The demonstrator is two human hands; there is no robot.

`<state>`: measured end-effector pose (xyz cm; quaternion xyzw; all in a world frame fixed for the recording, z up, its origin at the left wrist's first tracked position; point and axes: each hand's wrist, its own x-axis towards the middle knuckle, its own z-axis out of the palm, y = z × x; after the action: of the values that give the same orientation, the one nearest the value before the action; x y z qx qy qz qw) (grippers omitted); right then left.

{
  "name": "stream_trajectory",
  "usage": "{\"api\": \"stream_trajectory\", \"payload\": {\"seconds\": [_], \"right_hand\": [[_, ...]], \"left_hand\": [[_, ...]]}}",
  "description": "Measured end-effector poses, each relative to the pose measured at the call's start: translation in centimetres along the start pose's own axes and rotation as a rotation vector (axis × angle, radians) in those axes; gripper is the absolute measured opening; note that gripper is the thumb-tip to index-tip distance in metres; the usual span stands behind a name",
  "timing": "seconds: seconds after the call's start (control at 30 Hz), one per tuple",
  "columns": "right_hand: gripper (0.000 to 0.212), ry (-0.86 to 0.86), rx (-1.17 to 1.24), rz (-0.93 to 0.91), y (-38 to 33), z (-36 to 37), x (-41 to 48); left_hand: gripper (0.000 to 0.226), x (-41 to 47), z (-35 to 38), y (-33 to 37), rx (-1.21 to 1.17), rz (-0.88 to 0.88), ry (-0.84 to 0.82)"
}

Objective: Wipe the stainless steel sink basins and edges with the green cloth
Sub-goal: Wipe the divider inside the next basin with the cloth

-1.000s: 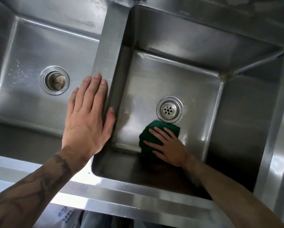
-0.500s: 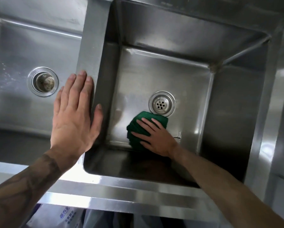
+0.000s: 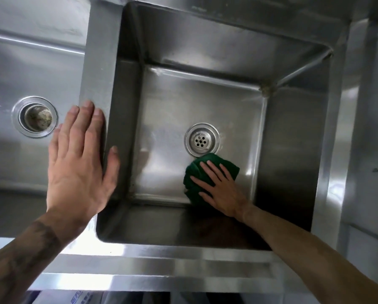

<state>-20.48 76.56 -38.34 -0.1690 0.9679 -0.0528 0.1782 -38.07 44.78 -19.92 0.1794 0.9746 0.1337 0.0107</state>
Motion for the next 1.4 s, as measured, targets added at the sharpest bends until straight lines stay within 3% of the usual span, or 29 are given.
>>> {"api": "stream_trajectory", "payload": {"seconds": [0.1,0.27,0.5,0.77,1.0,1.23,1.4], "right_hand": [[0.058,-0.022,0.0,0.066,1.2,0.4,-1.3],[0.058,0.037,0.159,0.586,1.8,-0.6,0.2],[0.063,-0.053,0.175,0.671,-0.1,-0.1,-1.1],[0.059,0.174,0.265,0.965,4.8,-2.6,8.5],[0.059,0.198,0.254,0.925,1.1,-0.4,2.6],[0.057,0.286,0.288,0.949,9.6,-3.7,10.7],[0.06,0.305,0.252,0.949,5.7,-2.6,7.6]], "left_hand": [[0.066,0.1,-0.1,-0.1,-0.011,0.003,-0.013],[0.067,0.2,-0.2,0.1,-0.028,-0.007,-0.01],[0.066,0.2,-0.1,-0.1,-0.046,-0.007,-0.006],[0.065,0.2,0.0,-0.1,-0.014,-0.012,-0.018],[0.067,0.1,-0.2,0.0,-0.031,-0.004,-0.02],[0.068,0.4,-0.1,0.0,-0.066,-0.014,-0.024],[0.069,0.4,-0.2,0.0,-0.067,-0.011,-0.031]]}}
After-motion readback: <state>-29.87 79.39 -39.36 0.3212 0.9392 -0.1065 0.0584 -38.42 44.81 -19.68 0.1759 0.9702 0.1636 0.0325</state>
